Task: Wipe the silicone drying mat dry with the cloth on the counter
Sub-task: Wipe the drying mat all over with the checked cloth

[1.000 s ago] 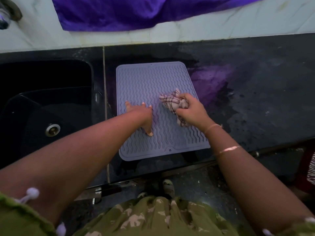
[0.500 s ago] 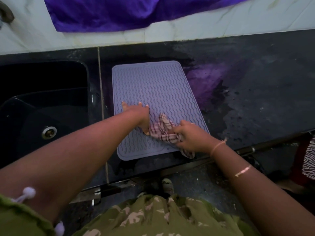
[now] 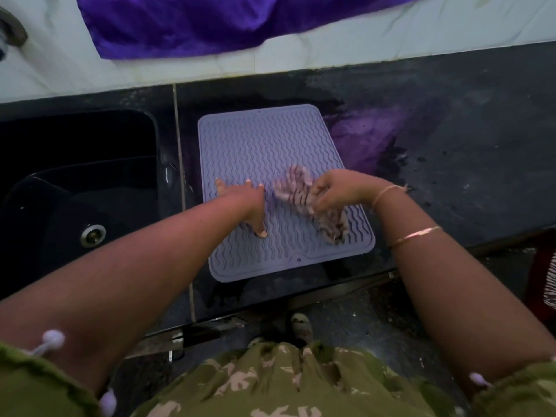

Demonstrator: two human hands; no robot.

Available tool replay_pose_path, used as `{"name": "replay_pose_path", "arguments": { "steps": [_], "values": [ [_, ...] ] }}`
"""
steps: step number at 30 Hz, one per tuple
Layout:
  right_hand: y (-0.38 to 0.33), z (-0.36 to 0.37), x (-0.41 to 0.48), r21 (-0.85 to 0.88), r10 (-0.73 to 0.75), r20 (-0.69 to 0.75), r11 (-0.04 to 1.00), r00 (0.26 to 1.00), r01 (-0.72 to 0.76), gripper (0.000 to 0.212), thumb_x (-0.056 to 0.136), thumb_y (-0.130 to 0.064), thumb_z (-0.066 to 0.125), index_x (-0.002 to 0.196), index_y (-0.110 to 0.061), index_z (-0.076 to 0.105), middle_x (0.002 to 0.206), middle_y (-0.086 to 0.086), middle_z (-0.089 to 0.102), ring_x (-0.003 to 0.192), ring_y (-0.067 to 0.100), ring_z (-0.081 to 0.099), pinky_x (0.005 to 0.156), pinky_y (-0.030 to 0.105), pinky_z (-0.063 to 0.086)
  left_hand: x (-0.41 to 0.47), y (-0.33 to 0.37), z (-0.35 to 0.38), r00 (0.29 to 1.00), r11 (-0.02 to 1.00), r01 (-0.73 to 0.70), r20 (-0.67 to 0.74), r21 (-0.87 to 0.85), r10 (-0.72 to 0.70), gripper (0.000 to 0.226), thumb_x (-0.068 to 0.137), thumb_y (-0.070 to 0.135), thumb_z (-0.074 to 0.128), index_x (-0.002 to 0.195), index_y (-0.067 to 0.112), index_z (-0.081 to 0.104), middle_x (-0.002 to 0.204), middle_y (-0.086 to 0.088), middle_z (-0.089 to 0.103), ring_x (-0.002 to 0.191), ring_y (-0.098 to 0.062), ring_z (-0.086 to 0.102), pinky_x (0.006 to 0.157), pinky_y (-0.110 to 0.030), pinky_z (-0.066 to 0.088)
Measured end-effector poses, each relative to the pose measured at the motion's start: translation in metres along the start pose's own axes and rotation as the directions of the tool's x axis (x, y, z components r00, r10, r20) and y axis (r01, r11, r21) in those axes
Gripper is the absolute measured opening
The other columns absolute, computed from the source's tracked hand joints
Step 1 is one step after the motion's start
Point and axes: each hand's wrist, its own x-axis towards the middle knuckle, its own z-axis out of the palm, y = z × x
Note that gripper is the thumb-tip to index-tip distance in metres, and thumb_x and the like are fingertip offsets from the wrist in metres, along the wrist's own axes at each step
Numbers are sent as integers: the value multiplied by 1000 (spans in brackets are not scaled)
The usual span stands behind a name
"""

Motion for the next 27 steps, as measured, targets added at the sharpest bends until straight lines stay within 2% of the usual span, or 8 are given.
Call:
{"name": "replay_pose_path", "arguments": {
  "steps": [4,7,11,15,17,20,23,27],
  "values": [
    [-15,50,18,-160,13,-246,986,969,-54,80,74,-61,63,136,-19,33,134,13,41,119,33,45,99,49,42,-2,2,-1,1000,1000,12,-2,10,-12,118,70,60,70,152,20,-5,159,-8,-2,144,-35,12,110,-64,3],
    [-11,80,15,-492,-192,-425,869,884,-48,59,89,-50,47,138,-20,34,127,13,45,114,36,47,88,44,43,-4,2,-2,1000,1000,13,6,18,-13,118,70,61,70,152,19,-5,159,-7,-2,144,-34,14,110,-64,4],
    [11,85,-5,-657,-454,-274,732,847,180,49,88,-43,45,133,-23,41,120,10,48,101,31,52,77,38,45,-2,2,-3,1000,1000,11,11,30,-11,118,69,62,69,152,20,-4,160,-7,0,144,-33,16,111,-64,3],
    [26,80,-21,-674,-483,-155,690,862,265,53,84,-44,48,134,-28,44,121,7,50,99,29,54,74,35,48,1,1,-1,1000,1000,3,5,21,-3,118,69,62,70,152,20,-2,159,-7,0,144,-31,14,111,-65,2],
    [26,69,-17,-514,-434,-272,820,859,251,46,83,-40,54,128,-30,52,111,4,55,94,25,56,73,32,47,1,-2,1,1000,1000,-7,4,16,7,119,69,62,70,152,20,-4,159,-8,-2,145,-31,13,111,-64,2],
    [24,38,-4,169,-106,-498,962,860,216,35,81,-34,63,115,-27,65,97,-1,63,76,11,60,68,25,50,2,-3,0,999,999,-28,36,24,27,119,68,62,71,152,20,-1,159,-8,2,144,-30,17,113,-60,8],
    [23,0,21,696,249,-481,691,840,194,28,83,-20,65,110,-13,66,102,9,69,89,21,67,79,32,56,9,-9,-21,989,995,-37,138,-92,49,95,69,54,76,145,15,33,142,-8,45,123,-26,49,103,-44,39],
    [16,-47,60,846,380,-461,462,802,267,9,83,-13,63,88,-8,69,72,-1,71,60,7,67,53,19,53,23,-16,-57,998,998,-17,-57,-54,13,69,74,46,75,131,15,51,125,-3,56,111,-22,55,89,-35,46]
  ]
}}
